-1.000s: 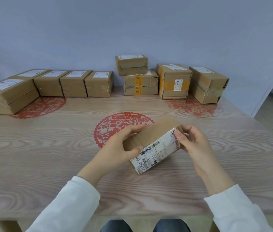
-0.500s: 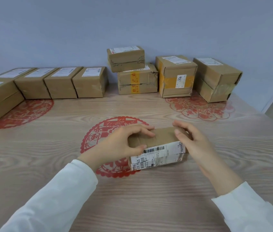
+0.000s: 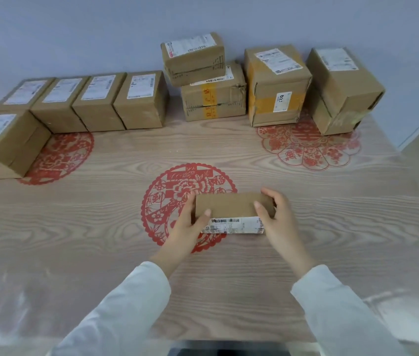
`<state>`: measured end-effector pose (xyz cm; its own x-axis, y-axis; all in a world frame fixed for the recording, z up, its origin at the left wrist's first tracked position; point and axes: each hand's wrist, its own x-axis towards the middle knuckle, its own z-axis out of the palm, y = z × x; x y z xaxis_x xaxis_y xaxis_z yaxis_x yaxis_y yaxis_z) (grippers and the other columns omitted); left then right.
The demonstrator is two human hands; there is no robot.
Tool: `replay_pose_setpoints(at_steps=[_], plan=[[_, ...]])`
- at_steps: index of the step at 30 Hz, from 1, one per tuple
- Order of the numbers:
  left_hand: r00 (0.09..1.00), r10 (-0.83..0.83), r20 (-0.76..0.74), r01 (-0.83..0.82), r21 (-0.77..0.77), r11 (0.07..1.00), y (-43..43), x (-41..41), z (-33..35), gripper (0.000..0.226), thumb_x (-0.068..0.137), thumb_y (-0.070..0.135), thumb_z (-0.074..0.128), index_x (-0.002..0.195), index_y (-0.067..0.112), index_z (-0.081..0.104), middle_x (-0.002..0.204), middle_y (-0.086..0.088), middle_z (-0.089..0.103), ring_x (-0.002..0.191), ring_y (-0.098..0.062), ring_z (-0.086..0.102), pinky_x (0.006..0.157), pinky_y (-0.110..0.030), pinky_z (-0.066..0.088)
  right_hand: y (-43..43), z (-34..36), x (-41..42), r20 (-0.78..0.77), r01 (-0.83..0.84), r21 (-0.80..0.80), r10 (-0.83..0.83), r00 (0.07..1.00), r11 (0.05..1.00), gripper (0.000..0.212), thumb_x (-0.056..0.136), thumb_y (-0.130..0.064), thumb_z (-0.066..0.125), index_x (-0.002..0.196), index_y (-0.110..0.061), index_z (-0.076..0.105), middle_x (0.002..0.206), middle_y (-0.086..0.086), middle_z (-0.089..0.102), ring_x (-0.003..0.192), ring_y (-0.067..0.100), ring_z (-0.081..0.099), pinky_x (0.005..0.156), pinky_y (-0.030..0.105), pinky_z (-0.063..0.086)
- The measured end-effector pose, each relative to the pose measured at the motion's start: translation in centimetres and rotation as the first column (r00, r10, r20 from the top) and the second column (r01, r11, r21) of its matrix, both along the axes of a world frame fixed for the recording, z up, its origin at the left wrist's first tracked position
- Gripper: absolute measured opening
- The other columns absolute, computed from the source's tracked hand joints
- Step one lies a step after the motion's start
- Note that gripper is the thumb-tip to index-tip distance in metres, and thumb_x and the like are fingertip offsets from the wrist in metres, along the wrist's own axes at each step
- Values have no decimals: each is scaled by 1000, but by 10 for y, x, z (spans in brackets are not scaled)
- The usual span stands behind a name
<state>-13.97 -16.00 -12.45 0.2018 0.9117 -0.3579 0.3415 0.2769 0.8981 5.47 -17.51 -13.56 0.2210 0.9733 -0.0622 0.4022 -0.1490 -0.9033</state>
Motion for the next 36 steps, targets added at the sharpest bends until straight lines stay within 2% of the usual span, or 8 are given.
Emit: replay_pose_setpoints(at_steps=[3,8,12,16,20,24,31,36], plan=[[993,120,15,-118,-94,989,-3,9,12,65,98,42,41,153,29,7,157,7,23,142,-12,24,111,-28,21,5,6,2,129,-31,-61,38,991,998,45,96,-21,52,139,-12,42,140,4,42,128,11,39,99,10,23],[974,225,9,-219,-196,956,-5,19,28,56,101,42,32,152,31,11,157,7,21,144,-16,20,112,-31,19,3,16,1,447,-54,-164,123,886,985,55,101,-31,41,148,-7,26,158,12,17,147,28,2,120,37,5],[960,278,28,-264,-229,937,-6,18,19,55,101,43,32,152,32,14,157,5,22,143,-16,23,110,-30,21,4,16,-13,669,-133,-11,106,736,991,62,98,-41,25,137,3,43,149,23,33,143,39,17,118,45,9],[961,274,42,-260,-212,942,-8,17,7,54,101,43,30,151,28,17,157,6,23,143,-13,21,113,-28,18,18,11,-31,785,-221,8,131,606,975,63,100,-41,18,135,5,45,147,22,37,141,38,24,117,43,2],[960,271,69,-251,-216,944,-4,17,2,52,102,39,30,151,27,17,156,5,25,142,-12,25,115,-28,22,22,4,-43,819,-226,-21,147,555,974,57,99,-35,24,134,3,47,146,18,42,140,33,29,116,43,10],[966,239,99,-212,-222,952,-3,15,1,50,102,36,31,150,31,17,142,10,38,118,-1,45,86,-5,38,21,0,-46,828,-212,1,118,548,977,53,97,-31,31,131,4,51,136,18,53,133,35,42,113,44,20],[969,225,99,-198,-228,953,2,12,1,51,102,38,32,150,31,17,152,6,32,138,-10,31,112,-28,25,27,4,-45,811,-209,-53,164,562,977,61,101,-40,19,126,3,54,127,18,59,129,36,47,109,43,23],[978,187,94,-163,-218,962,2,11,1,52,102,37,32,151,29,17,154,7,28,132,-1,28,105,-19,23,26,2,-45,818,-211,-122,219,533,970,71,102,-45,8,131,4,50,131,18,57,129,35,47,109,42,23]])
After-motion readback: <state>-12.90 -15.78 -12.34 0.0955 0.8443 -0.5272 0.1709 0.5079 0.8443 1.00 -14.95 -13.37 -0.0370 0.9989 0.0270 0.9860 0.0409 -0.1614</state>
